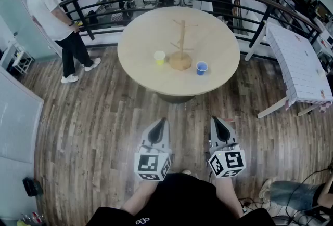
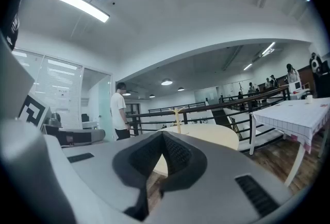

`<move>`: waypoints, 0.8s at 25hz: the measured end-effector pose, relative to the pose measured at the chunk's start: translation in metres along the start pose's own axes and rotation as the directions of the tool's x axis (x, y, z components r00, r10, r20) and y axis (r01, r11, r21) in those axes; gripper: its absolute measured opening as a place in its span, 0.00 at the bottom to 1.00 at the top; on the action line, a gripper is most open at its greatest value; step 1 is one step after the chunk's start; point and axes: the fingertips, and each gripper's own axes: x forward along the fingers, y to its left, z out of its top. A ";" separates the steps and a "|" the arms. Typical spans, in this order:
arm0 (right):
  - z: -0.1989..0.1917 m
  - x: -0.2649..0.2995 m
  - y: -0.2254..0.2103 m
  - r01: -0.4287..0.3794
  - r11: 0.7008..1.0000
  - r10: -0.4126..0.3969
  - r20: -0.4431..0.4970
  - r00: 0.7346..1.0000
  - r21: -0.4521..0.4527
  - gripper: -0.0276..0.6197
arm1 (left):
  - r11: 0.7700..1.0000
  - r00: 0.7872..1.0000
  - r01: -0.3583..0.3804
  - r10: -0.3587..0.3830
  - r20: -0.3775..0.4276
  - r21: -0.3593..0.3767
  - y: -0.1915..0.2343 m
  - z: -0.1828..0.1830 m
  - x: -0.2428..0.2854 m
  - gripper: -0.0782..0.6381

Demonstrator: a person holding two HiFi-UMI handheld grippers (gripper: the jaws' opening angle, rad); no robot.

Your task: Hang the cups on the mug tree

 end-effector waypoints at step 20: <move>-0.002 -0.010 -0.010 -0.005 1.000 0.005 -0.001 1.000 0.011 0.04 | 1.000 1.000 0.025 -0.025 -0.011 0.002 -0.019 -0.004 0.002 0.13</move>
